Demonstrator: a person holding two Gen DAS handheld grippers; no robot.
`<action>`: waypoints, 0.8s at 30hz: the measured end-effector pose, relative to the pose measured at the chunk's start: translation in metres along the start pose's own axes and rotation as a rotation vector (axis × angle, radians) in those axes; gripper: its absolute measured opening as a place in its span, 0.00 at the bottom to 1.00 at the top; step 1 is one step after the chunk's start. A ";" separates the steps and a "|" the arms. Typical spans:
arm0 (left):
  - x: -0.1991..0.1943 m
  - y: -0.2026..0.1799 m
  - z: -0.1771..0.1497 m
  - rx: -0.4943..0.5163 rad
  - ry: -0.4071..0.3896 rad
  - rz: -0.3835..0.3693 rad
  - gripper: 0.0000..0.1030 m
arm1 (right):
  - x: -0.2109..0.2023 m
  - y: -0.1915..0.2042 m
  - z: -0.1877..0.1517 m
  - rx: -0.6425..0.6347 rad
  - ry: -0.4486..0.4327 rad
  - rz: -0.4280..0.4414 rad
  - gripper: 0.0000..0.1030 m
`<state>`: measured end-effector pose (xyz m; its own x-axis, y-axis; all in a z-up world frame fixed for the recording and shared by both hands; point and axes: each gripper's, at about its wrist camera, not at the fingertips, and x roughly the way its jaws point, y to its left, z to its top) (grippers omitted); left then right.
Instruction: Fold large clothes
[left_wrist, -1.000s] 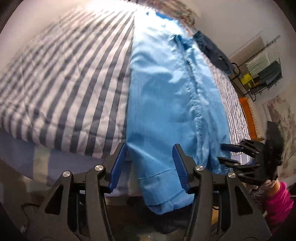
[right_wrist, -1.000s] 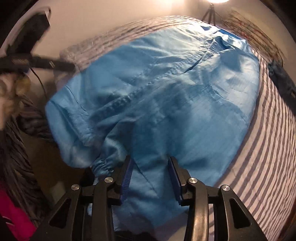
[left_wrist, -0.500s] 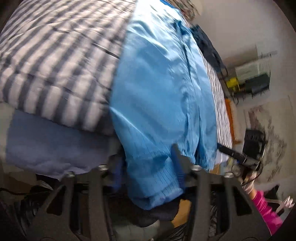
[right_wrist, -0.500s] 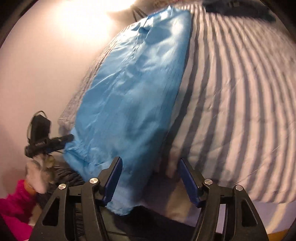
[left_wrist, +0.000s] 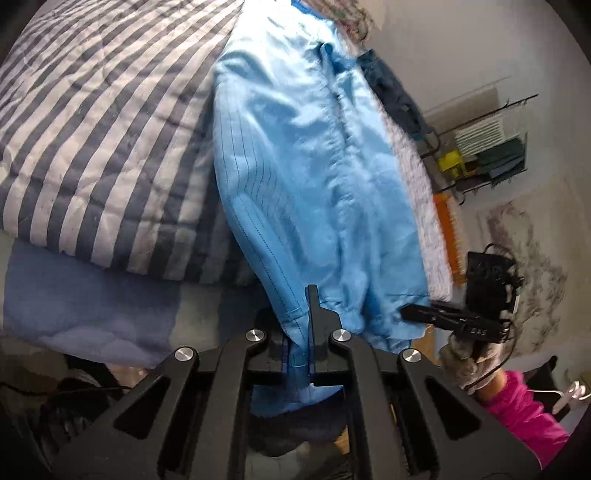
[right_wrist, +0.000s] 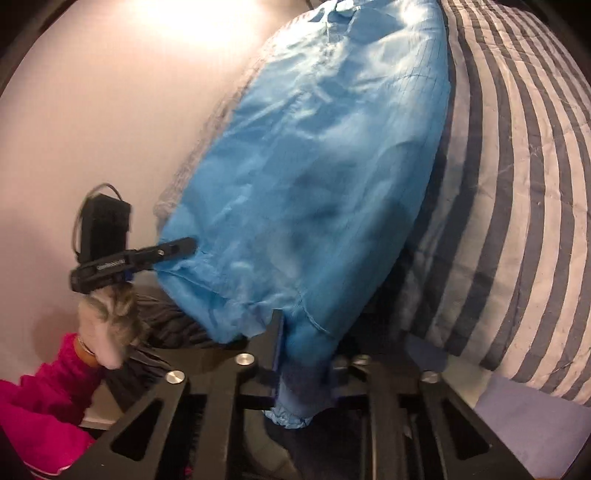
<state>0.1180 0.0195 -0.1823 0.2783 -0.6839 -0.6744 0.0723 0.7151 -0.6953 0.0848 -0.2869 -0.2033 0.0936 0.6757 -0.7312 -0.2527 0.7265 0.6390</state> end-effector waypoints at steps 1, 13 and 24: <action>-0.004 -0.004 0.001 0.007 -0.012 -0.007 0.04 | -0.006 0.000 0.001 0.003 -0.012 0.020 0.10; -0.025 -0.031 0.058 -0.055 -0.106 -0.133 0.03 | -0.056 -0.001 0.032 0.080 -0.185 0.169 0.05; 0.000 -0.051 0.160 -0.044 -0.177 -0.059 0.03 | -0.074 -0.006 0.123 0.145 -0.316 0.112 0.05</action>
<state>0.2671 0.0066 -0.1071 0.4394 -0.6855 -0.5805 0.0531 0.6649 -0.7450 0.1975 -0.3257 -0.1241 0.3723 0.7407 -0.5593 -0.1409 0.6407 0.7547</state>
